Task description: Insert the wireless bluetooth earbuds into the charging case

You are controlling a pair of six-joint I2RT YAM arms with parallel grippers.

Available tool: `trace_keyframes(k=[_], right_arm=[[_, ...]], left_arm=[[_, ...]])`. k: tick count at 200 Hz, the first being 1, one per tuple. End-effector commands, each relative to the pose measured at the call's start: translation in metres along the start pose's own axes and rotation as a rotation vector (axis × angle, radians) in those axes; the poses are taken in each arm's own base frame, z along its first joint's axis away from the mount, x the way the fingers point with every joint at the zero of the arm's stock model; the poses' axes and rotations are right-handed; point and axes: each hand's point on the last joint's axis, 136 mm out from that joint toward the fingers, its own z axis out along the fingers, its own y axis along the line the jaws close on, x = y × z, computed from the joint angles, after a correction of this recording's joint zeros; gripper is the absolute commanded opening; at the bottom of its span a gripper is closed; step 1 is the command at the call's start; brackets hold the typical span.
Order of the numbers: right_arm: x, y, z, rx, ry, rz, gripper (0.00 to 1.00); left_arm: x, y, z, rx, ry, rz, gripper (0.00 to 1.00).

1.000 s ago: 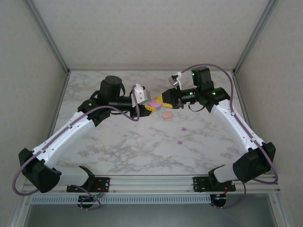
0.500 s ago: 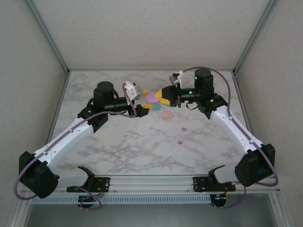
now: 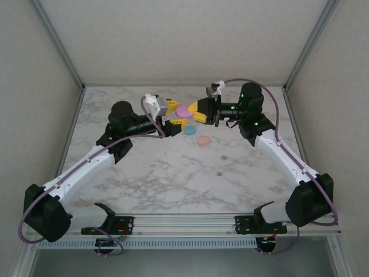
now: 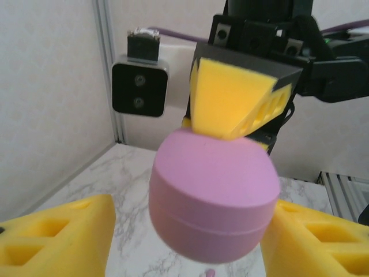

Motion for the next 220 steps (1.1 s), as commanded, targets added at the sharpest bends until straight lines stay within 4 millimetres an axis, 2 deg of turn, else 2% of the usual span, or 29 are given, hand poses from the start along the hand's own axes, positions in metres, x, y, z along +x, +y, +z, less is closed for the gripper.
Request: trace_keyframes(k=[1,83,116,141,220], right_arm=[[0.001,0.002,0.002,-0.018,0.031,-0.001,0.18],[-0.002,0.004,0.006,-0.031,0.037,0.001,0.19],[-0.003,0.007,0.008,-0.042,0.038,0.004,0.19],[-0.003,0.005,0.008,-0.04,0.039,0.014,0.19],[-0.004,-0.005,0.008,-0.021,0.026,0.034,0.2]], left_arm=[[-0.015,-0.006,0.0,0.053,-0.029,0.013,0.62],[-0.014,-0.007,0.001,0.063,-0.008,0.021,0.52],[-0.009,-0.008,0.001,0.064,0.019,0.03,0.57],[-0.008,-0.008,0.001,0.062,0.027,0.037,0.56],[-0.013,-0.007,0.001,0.056,0.012,0.035,0.46]])
